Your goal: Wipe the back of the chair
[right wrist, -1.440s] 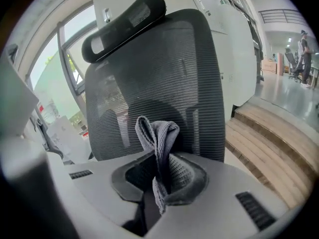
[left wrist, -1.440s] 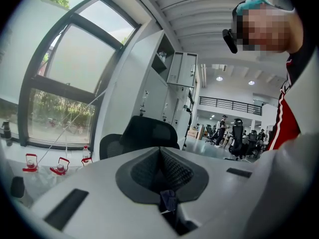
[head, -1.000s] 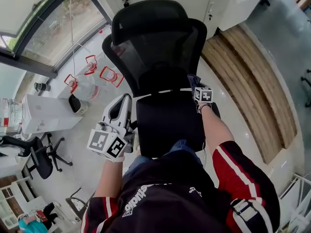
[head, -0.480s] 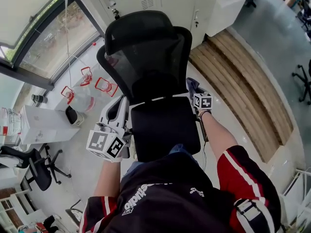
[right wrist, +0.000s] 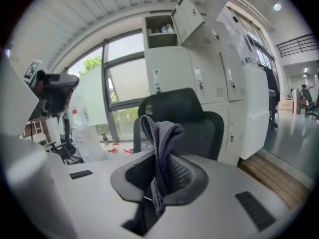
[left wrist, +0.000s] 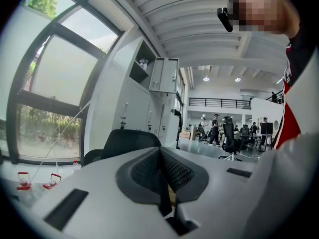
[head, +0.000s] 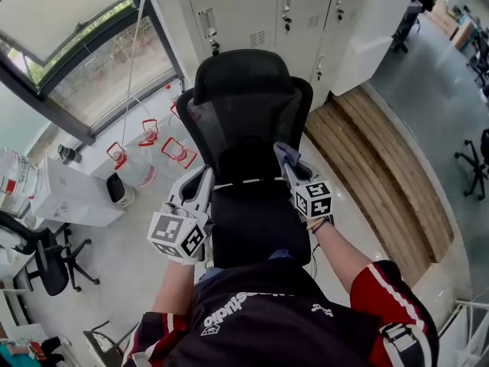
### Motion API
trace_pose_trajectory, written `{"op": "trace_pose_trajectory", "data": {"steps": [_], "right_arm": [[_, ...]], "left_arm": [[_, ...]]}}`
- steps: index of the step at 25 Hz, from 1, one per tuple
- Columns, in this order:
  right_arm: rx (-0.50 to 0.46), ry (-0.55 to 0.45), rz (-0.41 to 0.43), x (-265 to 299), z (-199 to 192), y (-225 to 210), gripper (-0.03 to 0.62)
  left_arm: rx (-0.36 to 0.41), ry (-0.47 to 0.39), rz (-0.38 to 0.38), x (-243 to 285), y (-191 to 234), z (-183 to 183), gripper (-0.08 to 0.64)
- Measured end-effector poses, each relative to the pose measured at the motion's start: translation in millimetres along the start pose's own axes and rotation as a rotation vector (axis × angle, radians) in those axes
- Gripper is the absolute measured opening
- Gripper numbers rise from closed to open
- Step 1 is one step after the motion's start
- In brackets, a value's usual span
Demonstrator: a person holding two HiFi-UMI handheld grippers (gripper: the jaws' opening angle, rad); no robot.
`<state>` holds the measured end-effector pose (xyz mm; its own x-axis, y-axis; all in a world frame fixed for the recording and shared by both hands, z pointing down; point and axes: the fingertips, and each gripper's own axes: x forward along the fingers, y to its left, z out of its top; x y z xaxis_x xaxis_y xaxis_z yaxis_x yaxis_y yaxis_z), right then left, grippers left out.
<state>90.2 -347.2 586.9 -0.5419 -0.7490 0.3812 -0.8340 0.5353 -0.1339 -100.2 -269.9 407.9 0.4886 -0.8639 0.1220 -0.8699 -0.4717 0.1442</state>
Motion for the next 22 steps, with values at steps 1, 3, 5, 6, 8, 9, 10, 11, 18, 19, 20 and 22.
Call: {"op": "trace_pose_trajectory", "data": {"steps": [1, 3, 5, 6, 8, 9, 10, 11, 18, 19, 20, 22], "right_arm": [[-0.010, -0.024, 0.036, -9.2, 18.7, 20.0, 0.057], [-0.022, -0.074, 0.119, -30.1, 53.4, 59.2, 0.057], [-0.028, -0.120, 0.192, -47.8, 82.0, 92.4, 0.057], [-0.026, -0.136, 0.218, -52.7, 91.9, 105.4, 0.057], [-0.019, -0.145, 0.259, -54.6, 102.0, 124.6, 0.057], [-0.020, -0.141, 0.279, -53.5, 103.8, 131.9, 0.057], [-0.025, -0.133, 0.300, -52.5, 104.7, 138.4, 0.057], [-0.034, -0.125, 0.323, -52.2, 105.1, 144.3, 0.057], [-0.056, -0.120, 0.404, -70.3, 104.1, 178.6, 0.057], [-0.053, -0.122, 0.404, -76.0, 102.0, 184.2, 0.057], [-0.050, -0.123, 0.402, -82.9, 99.3, 189.8, 0.057], [-0.035, -0.124, 0.392, -98.7, 92.6, 200.6, 0.057]], "left_arm": [[-0.002, -0.006, 0.005, -3.3, -0.2, 2.6, 0.025], [-0.008, -0.013, 0.013, -9.9, -2.0, 4.2, 0.025], [-0.016, -0.009, 0.028, -16.1, -2.5, 0.6, 0.025], [-0.024, -0.004, 0.037, -19.7, -1.6, -1.8, 0.025], [-0.045, 0.002, 0.054, -27.4, 0.8, -5.4, 0.025], [-0.053, 0.005, 0.064, -31.2, 1.6, -6.5, 0.025], [-0.058, 0.010, 0.073, -34.8, 2.0, -7.4, 0.025], [-0.058, 0.016, 0.081, -38.4, 2.0, -8.3, 0.025], [-0.078, 0.017, 0.086, -65.9, -0.6, -12.4, 0.025], [-0.084, 0.008, 0.078, -70.5, -3.2, -11.7, 0.025], [-0.086, 0.000, 0.069, -76.1, -6.8, -10.5, 0.025], [-0.076, -0.017, 0.049, -90.3, -15.6, -7.6, 0.025]]}}
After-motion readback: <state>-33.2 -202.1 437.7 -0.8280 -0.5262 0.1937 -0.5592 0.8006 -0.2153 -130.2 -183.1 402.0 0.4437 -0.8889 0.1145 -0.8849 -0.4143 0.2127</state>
